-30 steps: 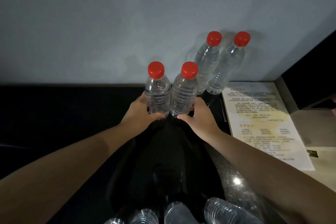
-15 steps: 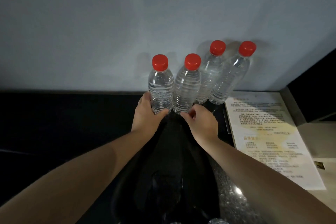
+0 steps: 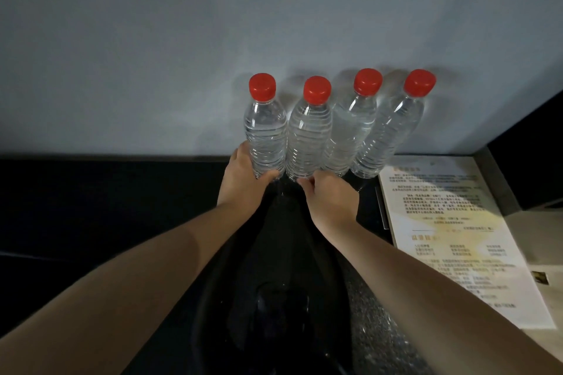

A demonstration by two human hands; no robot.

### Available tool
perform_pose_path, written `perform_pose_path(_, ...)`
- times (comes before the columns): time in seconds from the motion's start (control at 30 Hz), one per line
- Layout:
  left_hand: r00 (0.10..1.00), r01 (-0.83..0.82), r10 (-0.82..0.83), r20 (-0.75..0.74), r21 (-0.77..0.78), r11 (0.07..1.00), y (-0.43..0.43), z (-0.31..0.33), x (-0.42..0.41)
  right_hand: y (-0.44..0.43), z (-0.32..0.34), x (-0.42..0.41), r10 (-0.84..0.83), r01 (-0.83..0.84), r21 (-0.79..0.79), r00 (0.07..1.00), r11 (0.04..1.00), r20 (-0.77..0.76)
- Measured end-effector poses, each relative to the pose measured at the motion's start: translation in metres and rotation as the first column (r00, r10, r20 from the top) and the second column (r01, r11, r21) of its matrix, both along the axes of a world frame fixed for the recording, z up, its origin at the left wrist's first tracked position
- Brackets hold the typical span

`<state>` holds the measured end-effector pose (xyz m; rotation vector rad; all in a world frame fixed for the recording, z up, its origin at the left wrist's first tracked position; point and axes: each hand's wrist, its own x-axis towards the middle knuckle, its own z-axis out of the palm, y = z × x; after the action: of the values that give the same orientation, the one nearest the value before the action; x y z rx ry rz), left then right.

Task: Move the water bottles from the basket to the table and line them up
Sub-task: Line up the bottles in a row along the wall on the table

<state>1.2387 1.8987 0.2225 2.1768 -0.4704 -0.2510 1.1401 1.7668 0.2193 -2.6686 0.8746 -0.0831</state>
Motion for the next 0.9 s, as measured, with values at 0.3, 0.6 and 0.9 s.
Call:
perform_pose_path(0.3,0.997,0.073,-0.073,-0.033,0.01,0.997,0.001,-0.001,0.02,-0.002,0.0,0.008,0.021,-0.021,-0.006,0.999,1.0,-0.032)
perform_pose_path(0.6,1.0,-0.015,0.015,-0.028,0.004,1.0,0.0,-0.014,0.009,-0.006,0.0,0.01,0.034,-0.035,-0.018,0.998,0.999,-0.046)
perform_pose_path(0.9,0.997,0.024,-0.016,-0.072,0.102,0.995,0.0,0.002,0.007,0.002,0.006,0.005,0.014,-0.012,0.041,0.998,0.999,-0.053)
